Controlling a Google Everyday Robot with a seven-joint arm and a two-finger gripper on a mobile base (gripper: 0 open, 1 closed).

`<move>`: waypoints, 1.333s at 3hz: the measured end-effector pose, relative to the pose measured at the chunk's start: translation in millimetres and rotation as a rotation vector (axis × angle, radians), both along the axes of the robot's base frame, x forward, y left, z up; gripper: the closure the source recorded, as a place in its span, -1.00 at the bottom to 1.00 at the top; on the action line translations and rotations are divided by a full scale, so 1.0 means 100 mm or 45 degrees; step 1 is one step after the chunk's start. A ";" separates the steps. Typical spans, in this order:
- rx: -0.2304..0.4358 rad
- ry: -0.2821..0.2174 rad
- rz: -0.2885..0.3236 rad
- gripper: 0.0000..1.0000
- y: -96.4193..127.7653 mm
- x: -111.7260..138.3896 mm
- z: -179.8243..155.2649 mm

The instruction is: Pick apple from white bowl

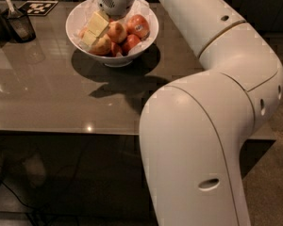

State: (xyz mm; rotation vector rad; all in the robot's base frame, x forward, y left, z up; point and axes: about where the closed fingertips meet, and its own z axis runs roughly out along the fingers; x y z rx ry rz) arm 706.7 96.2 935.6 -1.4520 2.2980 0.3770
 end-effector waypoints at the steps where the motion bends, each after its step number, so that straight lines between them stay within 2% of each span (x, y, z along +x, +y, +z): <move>1: -0.023 0.003 -0.002 -1.00 0.03 -0.16 -0.04; 4: -0.044 0.050 0.009 -1.00 0.11 -0.17 -0.16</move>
Offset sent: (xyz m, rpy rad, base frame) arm -0.0333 -0.0020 -0.0026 -0.0300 0.0026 -0.0074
